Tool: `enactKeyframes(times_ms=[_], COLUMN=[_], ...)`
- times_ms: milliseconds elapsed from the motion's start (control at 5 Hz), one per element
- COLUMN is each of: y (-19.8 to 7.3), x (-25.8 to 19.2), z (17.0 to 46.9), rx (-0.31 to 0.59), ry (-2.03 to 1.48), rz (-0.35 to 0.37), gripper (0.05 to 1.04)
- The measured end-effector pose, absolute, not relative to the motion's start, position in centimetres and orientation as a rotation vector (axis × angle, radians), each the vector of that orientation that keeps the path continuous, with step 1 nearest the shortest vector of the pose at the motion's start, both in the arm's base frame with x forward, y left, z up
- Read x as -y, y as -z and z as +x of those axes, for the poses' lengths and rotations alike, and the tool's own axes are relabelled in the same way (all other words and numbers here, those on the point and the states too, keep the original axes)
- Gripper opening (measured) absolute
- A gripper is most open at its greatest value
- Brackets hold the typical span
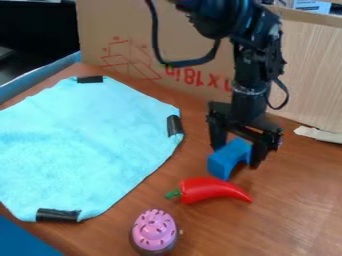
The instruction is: Put the blue figure on the top edge of the cloth
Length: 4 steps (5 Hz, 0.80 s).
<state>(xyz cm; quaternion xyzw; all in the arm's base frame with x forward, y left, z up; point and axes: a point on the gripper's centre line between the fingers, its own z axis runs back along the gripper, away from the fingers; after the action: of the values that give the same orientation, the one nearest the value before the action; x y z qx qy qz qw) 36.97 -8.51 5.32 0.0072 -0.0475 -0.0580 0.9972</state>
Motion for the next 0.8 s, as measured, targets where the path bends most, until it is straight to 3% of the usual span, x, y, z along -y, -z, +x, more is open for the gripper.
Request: enactKeyframes(times_ms=[200, 400, 600, 800], y=[-4.0, -4.1, -5.2, -8.8], x=[7.8, 7.5, 6.7, 5.6], z=[37.2, 36.9, 36.2, 35.9], rx=[0.067, 0.043, -0.019, -0.016], ry=[0.108, 0.092, 0.067, 0.030], rz=[0.024, 0.017, -0.041, -0.122], gripper=[0.975, 0.705, 0.603, 0.603])
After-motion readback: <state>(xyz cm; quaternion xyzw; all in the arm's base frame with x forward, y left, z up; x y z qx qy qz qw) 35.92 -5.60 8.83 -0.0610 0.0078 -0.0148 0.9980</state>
